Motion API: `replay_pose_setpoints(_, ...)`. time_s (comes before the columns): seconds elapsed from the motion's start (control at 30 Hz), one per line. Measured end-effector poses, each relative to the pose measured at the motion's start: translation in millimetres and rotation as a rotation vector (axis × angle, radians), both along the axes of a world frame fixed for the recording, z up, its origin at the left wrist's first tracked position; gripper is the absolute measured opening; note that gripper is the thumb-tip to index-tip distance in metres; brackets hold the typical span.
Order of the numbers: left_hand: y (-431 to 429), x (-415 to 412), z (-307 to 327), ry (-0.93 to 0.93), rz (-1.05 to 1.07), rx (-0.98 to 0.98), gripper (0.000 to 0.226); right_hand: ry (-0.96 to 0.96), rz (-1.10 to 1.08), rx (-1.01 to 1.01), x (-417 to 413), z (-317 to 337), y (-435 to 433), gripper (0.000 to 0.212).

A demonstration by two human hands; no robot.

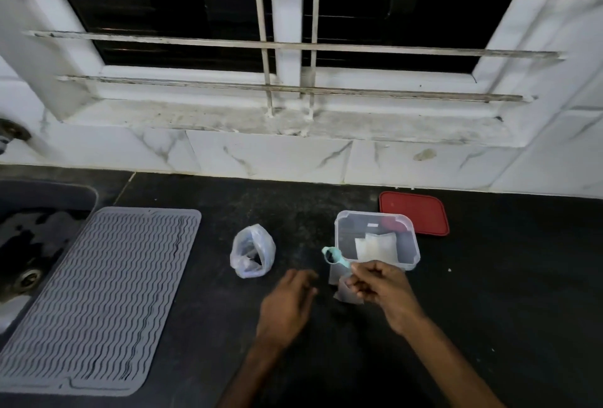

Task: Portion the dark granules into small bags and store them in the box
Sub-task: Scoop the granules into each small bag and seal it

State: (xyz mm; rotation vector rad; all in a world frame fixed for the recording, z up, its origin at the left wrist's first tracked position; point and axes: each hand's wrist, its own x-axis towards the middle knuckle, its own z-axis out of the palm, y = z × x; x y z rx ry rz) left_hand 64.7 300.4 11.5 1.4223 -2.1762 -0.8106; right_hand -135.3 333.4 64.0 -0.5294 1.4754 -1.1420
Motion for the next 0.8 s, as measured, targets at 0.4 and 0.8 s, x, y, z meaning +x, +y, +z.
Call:
replay_pose_setpoints(0.4,4,-63,-23,-0.182,-0.199,0.0,0.03,0.12,-0.094,0.027,-49,-42,47,0.013)
replay_pose_setpoints(0.8,8,-57,-24,-0.064,-0.149,-0.009,0.018,0.553,0.05,-0.103,-42,-54,38,0.014)
